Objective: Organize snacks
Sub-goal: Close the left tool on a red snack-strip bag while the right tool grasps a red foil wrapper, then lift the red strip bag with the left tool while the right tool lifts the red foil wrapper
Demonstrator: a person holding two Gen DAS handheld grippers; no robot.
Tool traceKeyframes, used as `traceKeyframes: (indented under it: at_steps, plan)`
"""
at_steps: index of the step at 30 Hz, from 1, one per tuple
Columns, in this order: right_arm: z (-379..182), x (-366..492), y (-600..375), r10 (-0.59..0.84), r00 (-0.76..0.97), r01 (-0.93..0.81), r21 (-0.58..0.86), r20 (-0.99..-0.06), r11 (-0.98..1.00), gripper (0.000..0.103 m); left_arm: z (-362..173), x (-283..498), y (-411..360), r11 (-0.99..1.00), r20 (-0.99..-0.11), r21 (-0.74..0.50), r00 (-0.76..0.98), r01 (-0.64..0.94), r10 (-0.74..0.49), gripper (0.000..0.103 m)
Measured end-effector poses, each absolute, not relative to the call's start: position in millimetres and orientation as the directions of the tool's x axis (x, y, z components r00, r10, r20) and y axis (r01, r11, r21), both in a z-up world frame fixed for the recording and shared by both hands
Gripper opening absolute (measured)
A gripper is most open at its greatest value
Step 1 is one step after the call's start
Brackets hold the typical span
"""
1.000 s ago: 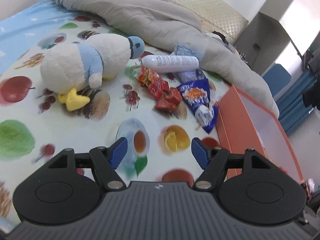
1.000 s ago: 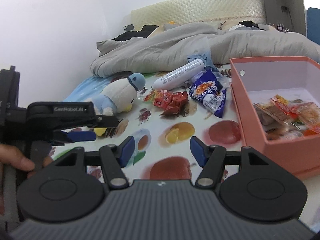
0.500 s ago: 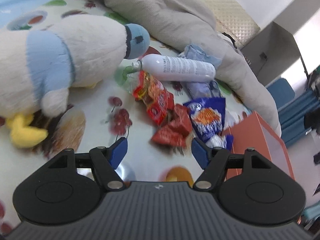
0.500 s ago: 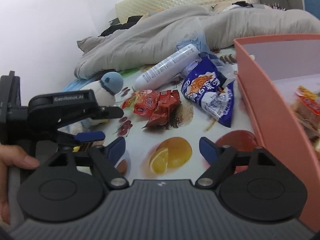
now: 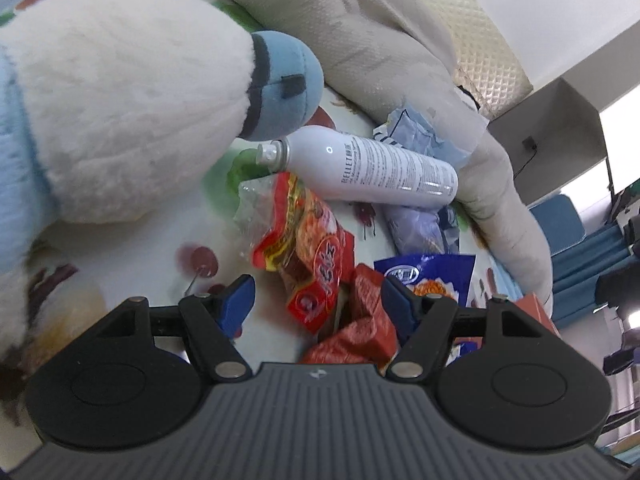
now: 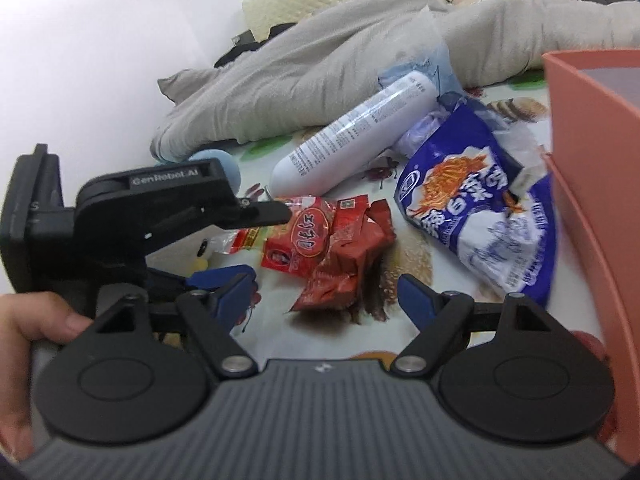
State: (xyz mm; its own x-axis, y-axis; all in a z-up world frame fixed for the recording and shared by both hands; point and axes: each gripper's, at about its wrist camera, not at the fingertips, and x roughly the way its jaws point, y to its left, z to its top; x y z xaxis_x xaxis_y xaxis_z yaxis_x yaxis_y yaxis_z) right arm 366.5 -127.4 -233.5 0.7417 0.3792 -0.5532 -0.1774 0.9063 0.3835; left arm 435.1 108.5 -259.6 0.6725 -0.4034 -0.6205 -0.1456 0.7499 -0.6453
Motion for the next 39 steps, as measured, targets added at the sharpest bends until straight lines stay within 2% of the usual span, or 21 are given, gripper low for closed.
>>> traceKeyframes:
  at_steps: [7,13,15,17,19,21,23,28,32,39]
  plan:
    - [-248.1,392.5,-122.3,0.377,0.731,-0.133,0.424,-0.568,0.896,0.079,-274.1,446.0,114.2,0.708,-0.597,-0.687,0.685,-0.166,-0.418,0.073]
    - [-253.9,400.9,-113.5,0.33,0.741,-0.107,0.383,-0.584,0.918,0.068,-279.6,452.6,112.4,0.698,-0.59,-0.693,0.697,-0.179,-0.408,0.061]
    - [-254.6,402.4,-112.0,0.317,0.746,-0.1,0.372,-0.586,0.923,0.063,-280.4,454.2,111.0,0.702,-0.591,-0.688,0.701,-0.182,-0.398,0.059]
    - [-254.5,403.9,-110.5,0.312,0.744,-0.099,0.364,-0.591,0.926,0.05,-281.3,455.3,110.7,0.708,-0.594,-0.682,0.705,-0.185,-0.388,0.053]
    - [-254.4,404.3,-110.0,0.302,0.743,-0.095,0.352,-0.597,0.931,0.045,-282.2,456.8,111.1,0.708,-0.597,-0.68,0.706,-0.192,-0.381,0.049]
    - [-253.7,404.4,-110.7,0.305,0.741,-0.097,0.353,-0.599,0.931,0.044,-283.3,458.7,112.0,0.706,-0.601,-0.679,0.705,-0.202,-0.376,0.044]
    - [-252.4,403.6,-112.2,0.301,0.739,-0.095,0.349,-0.603,0.932,0.044,-284.0,459.3,113.5,0.708,-0.609,-0.673,0.702,-0.213,-0.368,0.032]
    - [-248.3,394.3,-116.3,0.304,0.732,-0.104,0.341,-0.61,0.934,0.043,-283.7,453.9,117.0,0.689,-0.593,-0.696,0.703,-0.202,-0.392,0.017]
    - [-244.0,381.7,-119.7,0.308,0.724,-0.109,0.339,-0.617,0.935,0.043,-274.8,440.1,121.3,0.685,-0.583,-0.703,0.706,-0.19,-0.403,0.011]
    - [-229.4,352.8,-123.5,0.306,0.724,-0.115,0.329,-0.618,0.937,0.041,-251.6,406.3,116.8,0.721,-0.593,-0.675,0.698,-0.158,-0.402,0.01]
